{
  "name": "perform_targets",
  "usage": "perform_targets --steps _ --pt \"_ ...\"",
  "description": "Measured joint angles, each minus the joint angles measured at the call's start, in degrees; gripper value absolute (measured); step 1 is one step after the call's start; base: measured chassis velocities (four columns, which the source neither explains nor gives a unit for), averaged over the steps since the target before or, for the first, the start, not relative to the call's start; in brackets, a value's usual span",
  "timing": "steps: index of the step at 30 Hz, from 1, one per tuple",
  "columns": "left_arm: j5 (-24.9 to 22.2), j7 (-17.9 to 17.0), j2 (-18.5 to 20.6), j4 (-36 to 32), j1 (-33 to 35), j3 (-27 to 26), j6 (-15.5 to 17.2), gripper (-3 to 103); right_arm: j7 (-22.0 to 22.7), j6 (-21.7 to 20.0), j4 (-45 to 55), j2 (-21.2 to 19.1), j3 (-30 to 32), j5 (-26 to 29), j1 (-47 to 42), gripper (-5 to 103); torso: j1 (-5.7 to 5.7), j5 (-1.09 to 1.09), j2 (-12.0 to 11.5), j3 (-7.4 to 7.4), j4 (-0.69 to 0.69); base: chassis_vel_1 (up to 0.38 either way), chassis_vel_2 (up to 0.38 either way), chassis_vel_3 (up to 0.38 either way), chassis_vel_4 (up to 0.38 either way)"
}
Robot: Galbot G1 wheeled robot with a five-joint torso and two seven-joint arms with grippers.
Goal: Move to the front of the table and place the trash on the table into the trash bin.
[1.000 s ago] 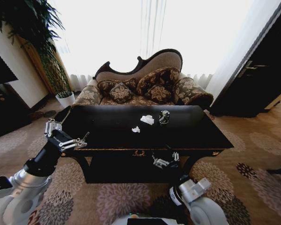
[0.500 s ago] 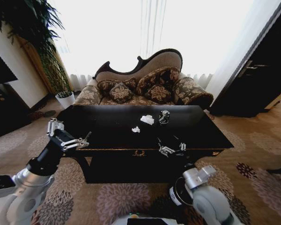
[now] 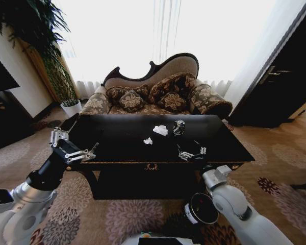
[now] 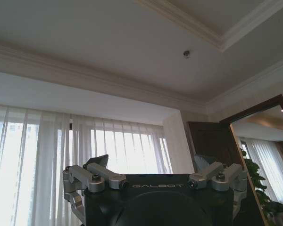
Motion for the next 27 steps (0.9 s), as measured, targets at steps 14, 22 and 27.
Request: perform_targets --steps 14,22,27 --pt "1.98 0.14 -1.23 0.70 0.18 1.30 0.26 100 1.09 -2.00 -10.45 -2.61 -9.34 2.73 15.97 100 0.00 0.00 0.00 0.00 0.00 0.000 0.000 0.000 0.000" --pt "2.71 0.12 -1.34 2.36 -0.51 2.81 0.61 100 0.47 -2.01 -15.03 -2.41 -10.53 2.52 19.87 100 0.00 0.00 0.00 0.00 0.00 0.000 0.000 0.000 0.000" --pt "3.50 0.12 -1.50 2.96 -0.84 3.71 0.62 100 -0.19 -1.87 -16.54 -3.41 -10.20 2.39 20.73 100 0.00 0.00 0.00 -0.01 -0.01 0.000 0.000 0.000 0.000"
